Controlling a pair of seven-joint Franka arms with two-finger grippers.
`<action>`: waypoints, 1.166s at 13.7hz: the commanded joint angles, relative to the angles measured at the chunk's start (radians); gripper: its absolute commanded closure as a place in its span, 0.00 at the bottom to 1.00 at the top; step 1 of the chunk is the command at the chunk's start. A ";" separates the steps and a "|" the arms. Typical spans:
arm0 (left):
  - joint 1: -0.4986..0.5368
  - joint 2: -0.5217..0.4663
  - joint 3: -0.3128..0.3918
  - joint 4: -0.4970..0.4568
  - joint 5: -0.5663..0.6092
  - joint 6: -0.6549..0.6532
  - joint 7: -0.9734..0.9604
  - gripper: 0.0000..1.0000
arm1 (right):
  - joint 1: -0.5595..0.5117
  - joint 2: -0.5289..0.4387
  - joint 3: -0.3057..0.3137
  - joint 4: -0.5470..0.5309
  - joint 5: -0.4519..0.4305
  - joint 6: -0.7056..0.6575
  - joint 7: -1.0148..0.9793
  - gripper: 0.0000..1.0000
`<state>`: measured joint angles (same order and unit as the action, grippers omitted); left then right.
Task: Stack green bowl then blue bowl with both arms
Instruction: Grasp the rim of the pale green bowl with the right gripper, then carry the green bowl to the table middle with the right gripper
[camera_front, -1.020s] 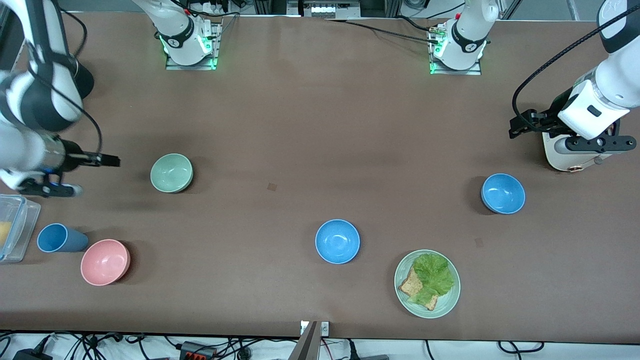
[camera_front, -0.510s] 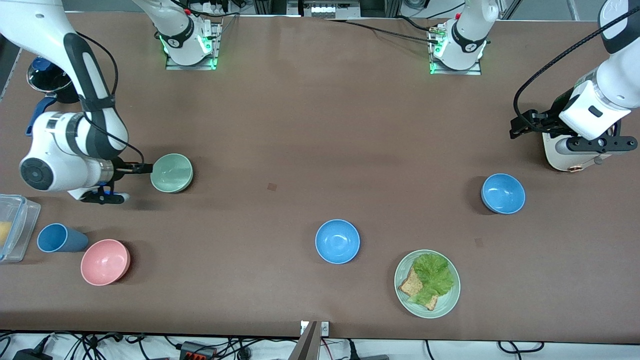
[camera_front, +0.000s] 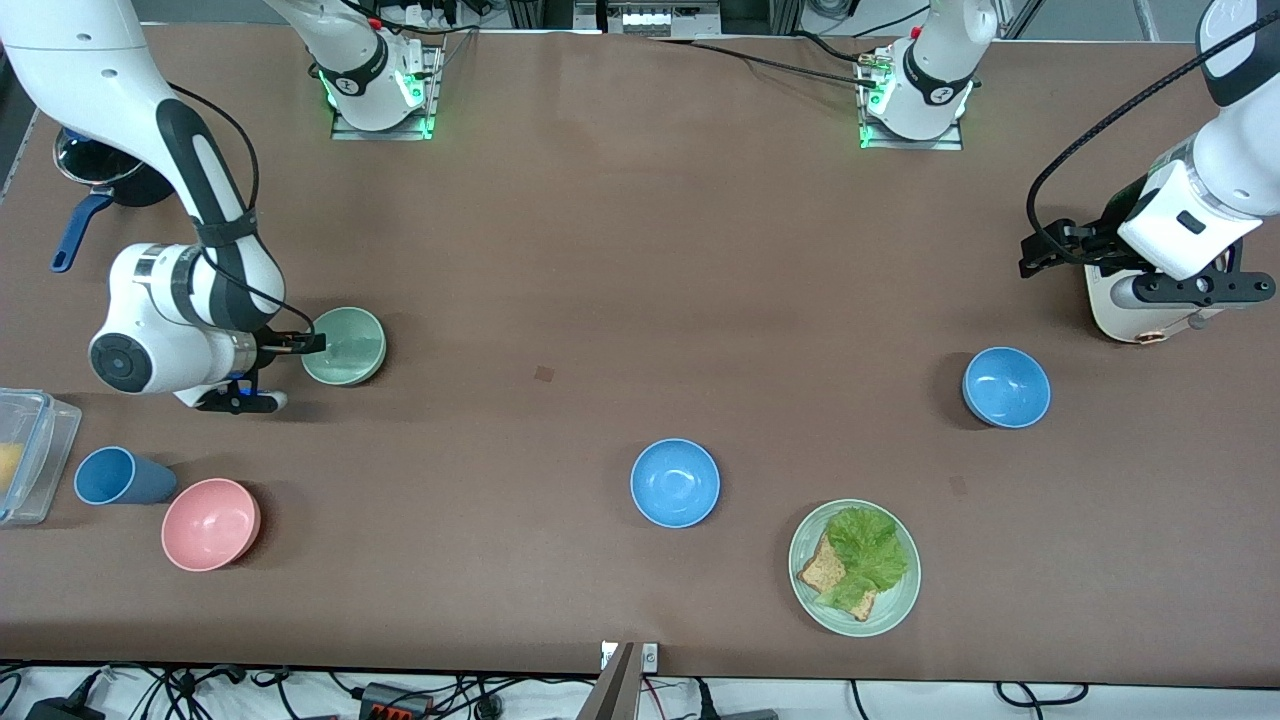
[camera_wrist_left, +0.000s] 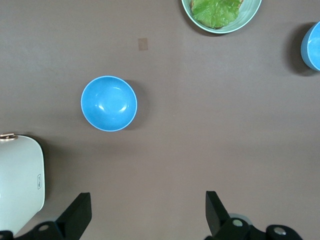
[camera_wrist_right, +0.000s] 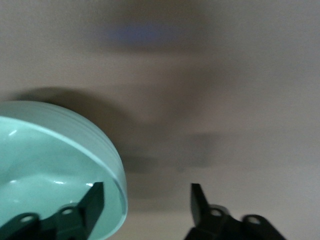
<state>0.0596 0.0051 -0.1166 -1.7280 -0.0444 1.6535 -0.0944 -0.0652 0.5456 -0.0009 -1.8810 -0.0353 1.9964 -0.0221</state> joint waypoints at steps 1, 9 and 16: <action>-0.004 0.012 -0.008 0.041 -0.025 -0.015 0.002 0.00 | 0.004 0.005 0.004 -0.009 -0.002 0.013 -0.009 0.53; -0.007 0.026 -0.038 0.081 -0.045 -0.018 0.004 0.00 | 0.030 -0.012 0.105 0.025 0.040 -0.002 0.001 1.00; -0.003 0.027 -0.038 0.081 -0.058 -0.021 0.007 0.00 | 0.042 -0.015 0.404 0.066 0.095 -0.008 0.092 1.00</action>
<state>0.0506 0.0210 -0.1539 -1.6779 -0.0803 1.6527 -0.0944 -0.0251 0.5359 0.3398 -1.8246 0.0465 1.9931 0.0125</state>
